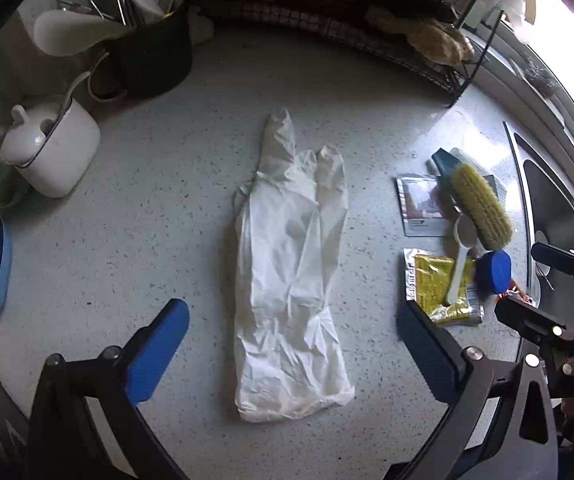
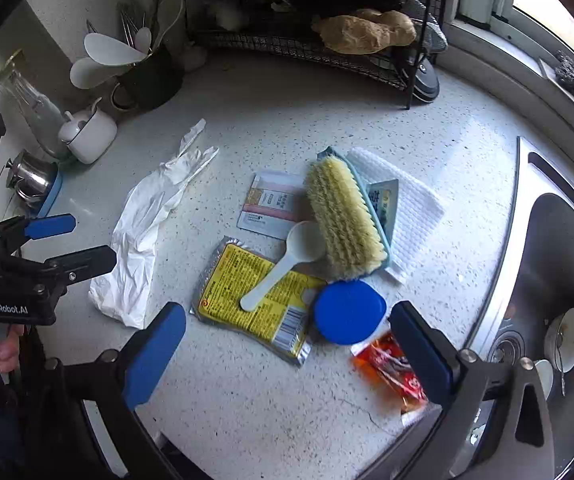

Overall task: Collect trash
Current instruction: 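Grasp the white glove by its cuff with the left tool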

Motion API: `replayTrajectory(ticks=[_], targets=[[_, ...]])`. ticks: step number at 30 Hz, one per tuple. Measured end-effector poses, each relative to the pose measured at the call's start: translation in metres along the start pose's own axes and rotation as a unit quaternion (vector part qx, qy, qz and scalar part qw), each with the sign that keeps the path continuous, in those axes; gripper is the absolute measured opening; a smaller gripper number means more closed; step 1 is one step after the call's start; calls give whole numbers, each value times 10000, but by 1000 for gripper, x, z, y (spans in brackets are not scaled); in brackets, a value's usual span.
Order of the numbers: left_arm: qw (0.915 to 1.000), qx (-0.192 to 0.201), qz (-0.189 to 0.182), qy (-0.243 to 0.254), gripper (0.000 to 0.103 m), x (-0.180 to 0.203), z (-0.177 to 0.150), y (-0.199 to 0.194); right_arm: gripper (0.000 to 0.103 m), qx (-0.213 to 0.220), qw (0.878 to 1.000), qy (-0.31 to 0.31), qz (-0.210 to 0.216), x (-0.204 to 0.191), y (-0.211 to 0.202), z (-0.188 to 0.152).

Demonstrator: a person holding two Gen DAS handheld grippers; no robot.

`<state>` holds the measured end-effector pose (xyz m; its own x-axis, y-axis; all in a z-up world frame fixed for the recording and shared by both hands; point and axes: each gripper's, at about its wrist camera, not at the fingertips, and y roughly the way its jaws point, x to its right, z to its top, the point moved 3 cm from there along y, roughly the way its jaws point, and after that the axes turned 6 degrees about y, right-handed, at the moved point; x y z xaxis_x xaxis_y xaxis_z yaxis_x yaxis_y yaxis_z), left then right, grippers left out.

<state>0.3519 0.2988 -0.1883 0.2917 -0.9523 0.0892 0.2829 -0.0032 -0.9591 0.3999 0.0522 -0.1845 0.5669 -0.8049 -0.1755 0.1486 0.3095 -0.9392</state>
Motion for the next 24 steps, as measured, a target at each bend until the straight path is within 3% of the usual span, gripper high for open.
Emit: replayTrajectory(ticks=[11, 13, 16, 19, 21, 23, 24], targets=[[9988, -430, 179, 175, 102, -6, 10, 45, 102, -315, 9993, -176, -83, -6, 27, 12], [9981, -551, 245, 150, 89, -4, 9, 50, 102, -317, 9994, -116, -54, -4, 27, 11], [9970, -539, 483, 264, 78, 2, 8, 51, 102, -318, 9994, -80, -79, 1, 25, 9], [9972, -477, 491, 286, 60, 9, 6, 46, 102, -282, 9995, -23, -114, 9, 21, 1], [9973, -452, 485, 331, 54, 12, 4, 44, 102, -251, 9996, 37, -126, 18, 16, -5], [9970, -464, 457, 408, 42, 22, 0, 38, 102, -200, 9997, 85, -149, 22, 10, -8], [9971, -446, 451, 410, 31, 26, -4, 35, 102, -162, 9997, 101, -170, 24, 6, -10]])
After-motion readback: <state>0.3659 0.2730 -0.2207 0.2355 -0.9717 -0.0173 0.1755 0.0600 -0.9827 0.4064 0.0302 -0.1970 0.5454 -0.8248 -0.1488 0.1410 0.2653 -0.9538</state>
